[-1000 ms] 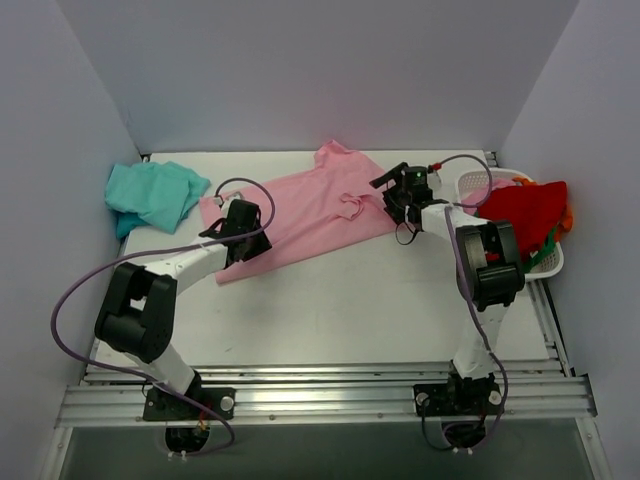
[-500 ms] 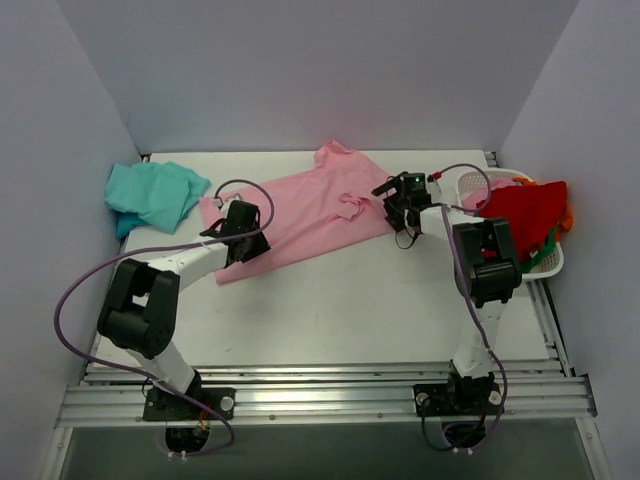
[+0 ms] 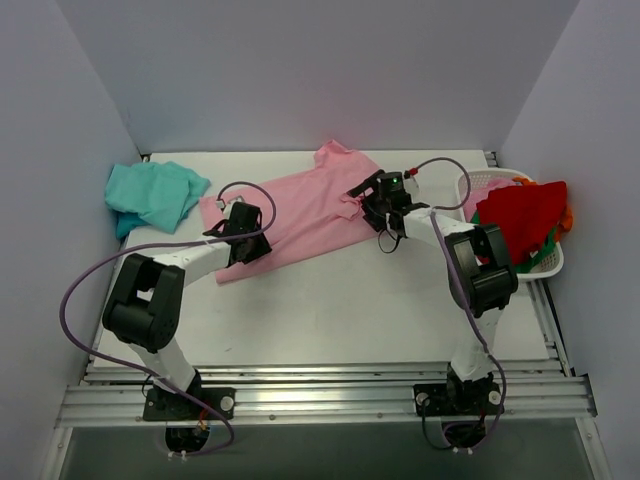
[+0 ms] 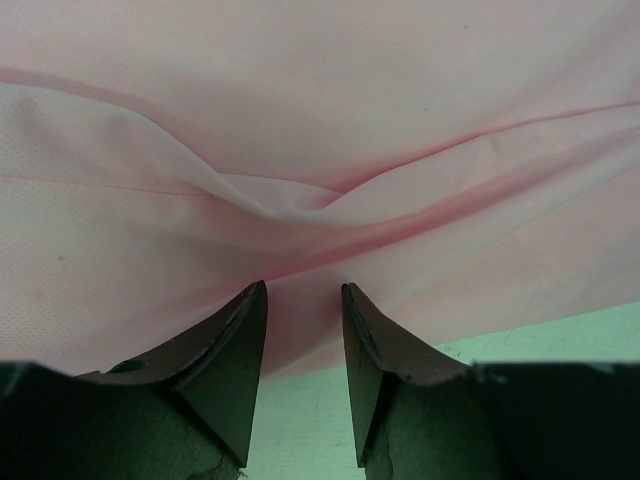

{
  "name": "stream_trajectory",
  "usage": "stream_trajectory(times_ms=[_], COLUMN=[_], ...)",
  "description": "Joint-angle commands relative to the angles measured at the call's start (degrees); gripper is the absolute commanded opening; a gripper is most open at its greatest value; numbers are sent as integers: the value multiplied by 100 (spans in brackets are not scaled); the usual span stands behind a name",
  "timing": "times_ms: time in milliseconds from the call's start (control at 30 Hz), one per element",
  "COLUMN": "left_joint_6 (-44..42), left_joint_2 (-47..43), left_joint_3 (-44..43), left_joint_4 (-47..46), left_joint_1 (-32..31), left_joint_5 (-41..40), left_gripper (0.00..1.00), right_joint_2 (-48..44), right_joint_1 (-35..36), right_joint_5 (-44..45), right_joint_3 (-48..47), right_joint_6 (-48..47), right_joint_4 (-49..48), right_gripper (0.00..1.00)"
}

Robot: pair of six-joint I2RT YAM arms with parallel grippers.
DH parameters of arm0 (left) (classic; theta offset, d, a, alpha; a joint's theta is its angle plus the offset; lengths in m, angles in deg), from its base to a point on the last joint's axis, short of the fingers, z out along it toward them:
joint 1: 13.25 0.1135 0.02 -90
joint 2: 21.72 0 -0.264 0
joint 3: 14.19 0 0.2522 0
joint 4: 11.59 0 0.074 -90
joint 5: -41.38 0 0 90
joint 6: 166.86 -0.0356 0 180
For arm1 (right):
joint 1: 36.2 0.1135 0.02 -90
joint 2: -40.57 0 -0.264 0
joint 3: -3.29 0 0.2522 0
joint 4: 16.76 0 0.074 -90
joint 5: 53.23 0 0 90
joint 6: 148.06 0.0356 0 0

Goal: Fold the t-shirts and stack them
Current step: Fold the flattened tshirt in 1/3 of the way

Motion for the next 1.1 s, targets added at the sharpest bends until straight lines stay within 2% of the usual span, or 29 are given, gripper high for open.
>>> stream_trajectory(times_ms=[0, 567, 933, 1067], left_joint_6=[-83, -118, -145, -162], left_joint_2=[-24, -68, -50, -50], left_joint_3=[-106, -27, -18, -18], left_joint_4=[-167, -176, -202, -202], left_joint_1=[22, 31, 75, 93], left_joint_5=[29, 2, -6, -6], left_gripper=[45, 45, 45, 45], right_joint_2=[14, 462, 946, 1060], right_joint_1=[142, 212, 212, 204], right_joint_5=[228, 255, 255, 211], right_joint_3=[-346, -592, -891, -970], right_joint_6=[-36, -124, -142, -150], right_joint_4=[115, 106, 27, -8], right_gripper=[82, 78, 70, 60])
